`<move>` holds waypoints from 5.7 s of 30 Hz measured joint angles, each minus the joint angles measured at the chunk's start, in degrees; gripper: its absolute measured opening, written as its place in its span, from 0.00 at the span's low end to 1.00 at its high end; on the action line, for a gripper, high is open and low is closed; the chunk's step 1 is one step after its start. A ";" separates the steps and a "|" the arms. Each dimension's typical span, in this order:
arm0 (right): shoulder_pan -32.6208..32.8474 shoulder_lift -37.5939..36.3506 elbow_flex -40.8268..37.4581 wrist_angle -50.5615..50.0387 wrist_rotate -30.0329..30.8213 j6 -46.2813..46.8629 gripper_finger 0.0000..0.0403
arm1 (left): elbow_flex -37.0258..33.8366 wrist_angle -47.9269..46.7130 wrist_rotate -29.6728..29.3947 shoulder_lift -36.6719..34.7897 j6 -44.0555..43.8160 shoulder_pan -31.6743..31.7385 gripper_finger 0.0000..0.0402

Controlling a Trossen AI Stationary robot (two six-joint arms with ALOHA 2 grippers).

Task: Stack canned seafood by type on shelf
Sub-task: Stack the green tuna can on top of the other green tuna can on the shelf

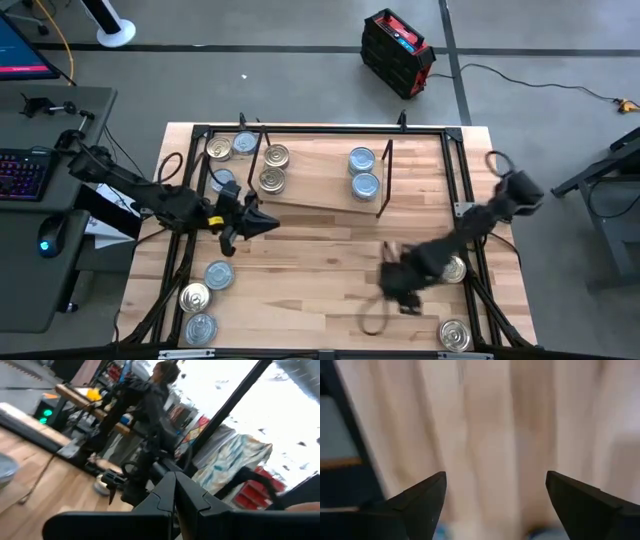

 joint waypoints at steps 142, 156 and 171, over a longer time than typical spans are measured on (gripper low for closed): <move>-11.19 18.47 -7.48 59.47 10.43 12.66 0.00 | 11.84 -25.79 7.21 42.83 8.73 -4.68 0.00; -10.65 17.00 -2.71 62.31 13.58 4.70 0.00 | 12.13 -25.64 10.00 48.00 4.50 -5.34 0.00; -10.86 16.89 13.59 39.24 13.46 -7.28 0.00 | 11.93 -25.63 8.41 47.79 3.26 -5.79 0.00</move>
